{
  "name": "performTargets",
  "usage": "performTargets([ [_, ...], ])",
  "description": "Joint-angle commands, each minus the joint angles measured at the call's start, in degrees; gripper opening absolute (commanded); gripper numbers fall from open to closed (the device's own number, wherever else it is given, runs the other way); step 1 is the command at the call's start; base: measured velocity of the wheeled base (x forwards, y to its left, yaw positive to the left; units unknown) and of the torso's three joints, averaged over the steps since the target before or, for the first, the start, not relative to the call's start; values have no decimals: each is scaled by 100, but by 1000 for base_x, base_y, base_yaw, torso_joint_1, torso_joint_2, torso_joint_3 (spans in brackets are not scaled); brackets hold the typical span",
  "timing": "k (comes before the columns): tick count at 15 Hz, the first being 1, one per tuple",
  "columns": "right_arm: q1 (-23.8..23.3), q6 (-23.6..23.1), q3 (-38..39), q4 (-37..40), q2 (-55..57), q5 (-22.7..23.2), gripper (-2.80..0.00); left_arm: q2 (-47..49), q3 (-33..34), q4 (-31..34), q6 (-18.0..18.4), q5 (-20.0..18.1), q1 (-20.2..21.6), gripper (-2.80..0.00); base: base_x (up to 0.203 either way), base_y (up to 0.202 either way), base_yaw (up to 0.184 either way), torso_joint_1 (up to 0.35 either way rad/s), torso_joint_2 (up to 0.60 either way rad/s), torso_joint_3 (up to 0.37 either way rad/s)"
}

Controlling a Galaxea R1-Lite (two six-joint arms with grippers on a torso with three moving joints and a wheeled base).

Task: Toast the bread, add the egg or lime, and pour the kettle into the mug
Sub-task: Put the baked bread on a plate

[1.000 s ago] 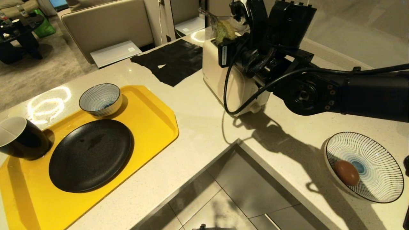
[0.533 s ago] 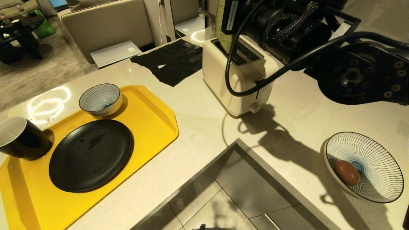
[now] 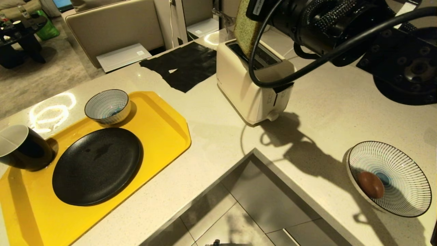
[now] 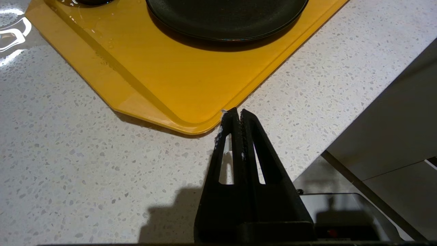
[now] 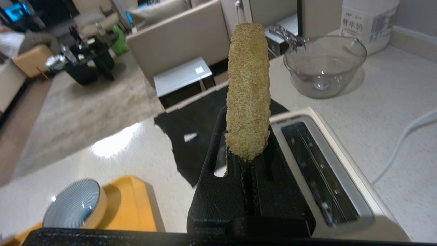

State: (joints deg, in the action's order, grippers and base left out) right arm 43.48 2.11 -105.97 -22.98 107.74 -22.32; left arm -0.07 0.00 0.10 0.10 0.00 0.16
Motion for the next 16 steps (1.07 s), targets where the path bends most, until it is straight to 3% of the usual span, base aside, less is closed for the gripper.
performTargets([
  [1, 2, -224, 604, 11, -592, 36, -280, 7, 0, -1, -1, 0, 2, -280, 0, 0, 0, 0, 0, 0],
  [5, 2, -1017, 1548, 226, -1803, 107, -280, 7, 0, -1, -1, 0, 2, -280, 0, 0, 0, 0, 0, 0],
  [11, -6, -1157, 2680, 1387, -3377, 83, -280, 7, 0, -1, -1, 0, 2, -280, 0, 0, 0, 0, 0, 0],
  [16, -86, -1206, 3470, 1573, -3694, 66, -280, 7, 0, -1, -1, 0, 2, -280, 0, 0, 0, 0, 0, 0],
])
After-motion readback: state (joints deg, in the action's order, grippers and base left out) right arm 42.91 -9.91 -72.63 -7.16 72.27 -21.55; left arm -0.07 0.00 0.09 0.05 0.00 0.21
